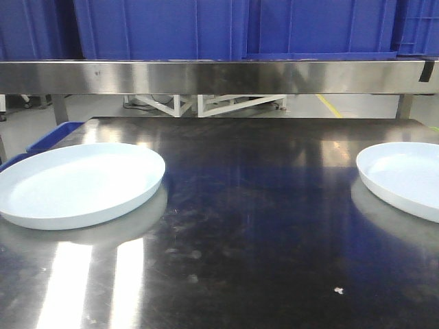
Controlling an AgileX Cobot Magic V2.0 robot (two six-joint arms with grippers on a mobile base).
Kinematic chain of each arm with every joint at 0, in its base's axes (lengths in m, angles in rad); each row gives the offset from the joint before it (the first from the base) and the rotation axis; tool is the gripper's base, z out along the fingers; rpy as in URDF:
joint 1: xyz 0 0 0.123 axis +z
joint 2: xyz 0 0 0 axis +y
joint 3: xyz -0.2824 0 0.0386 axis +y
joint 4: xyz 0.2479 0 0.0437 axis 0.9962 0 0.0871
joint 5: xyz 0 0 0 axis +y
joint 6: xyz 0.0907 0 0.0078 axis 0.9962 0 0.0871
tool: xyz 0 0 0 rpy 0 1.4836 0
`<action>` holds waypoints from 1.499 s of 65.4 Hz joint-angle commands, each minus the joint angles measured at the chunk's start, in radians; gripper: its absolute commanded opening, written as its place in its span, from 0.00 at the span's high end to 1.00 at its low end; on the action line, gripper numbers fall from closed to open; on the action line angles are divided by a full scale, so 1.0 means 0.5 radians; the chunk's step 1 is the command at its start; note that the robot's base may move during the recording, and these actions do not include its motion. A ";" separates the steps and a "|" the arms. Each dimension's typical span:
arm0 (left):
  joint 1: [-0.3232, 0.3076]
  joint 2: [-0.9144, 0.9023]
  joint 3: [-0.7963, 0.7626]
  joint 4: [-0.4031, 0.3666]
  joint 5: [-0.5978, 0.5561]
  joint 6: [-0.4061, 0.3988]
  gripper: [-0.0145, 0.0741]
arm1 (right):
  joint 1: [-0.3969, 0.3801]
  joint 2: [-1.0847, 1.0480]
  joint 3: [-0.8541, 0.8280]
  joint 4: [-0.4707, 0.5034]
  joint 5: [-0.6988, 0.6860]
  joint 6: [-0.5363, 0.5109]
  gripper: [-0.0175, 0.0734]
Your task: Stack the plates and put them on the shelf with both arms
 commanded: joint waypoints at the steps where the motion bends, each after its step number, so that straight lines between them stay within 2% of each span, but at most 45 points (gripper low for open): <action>1: 0.001 -0.047 0.003 -0.002 -0.183 -0.022 0.72 | -0.006 -0.034 -0.003 -0.021 -0.192 -0.009 0.75; 18: 0.001 -0.047 -0.002 -0.002 -0.183 -0.022 0.72 | -0.006 -0.034 -0.003 -0.021 -0.192 -0.009 0.75; 26: -0.003 0.056 -0.174 -0.032 -0.137 -0.022 0.72 | -0.006 -0.034 -0.003 -0.021 -0.192 -0.009 0.75; 34: -0.003 0.373 -0.624 -0.037 0.144 -0.022 0.72 | -0.006 -0.034 -0.003 -0.021 -0.192 -0.009 0.75; 48: -0.003 1.176 -1.646 0.001 0.782 -0.022 0.72 | -0.006 -0.034 -0.003 -0.021 -0.192 -0.009 0.75; 57: -0.003 1.515 -2.000 0.011 1.038 -0.022 0.72 | -0.006 -0.034 -0.003 -0.021 -0.192 -0.009 0.75; 66: -0.003 1.685 -2.136 0.015 1.197 -0.022 0.72 | -0.006 -0.034 -0.003 -0.021 -0.192 -0.009 0.75; 98: -0.003 1.704 -2.134 -0.005 1.202 -0.022 0.72 | -0.006 -0.034 -0.003 -0.021 -0.192 -0.009 0.75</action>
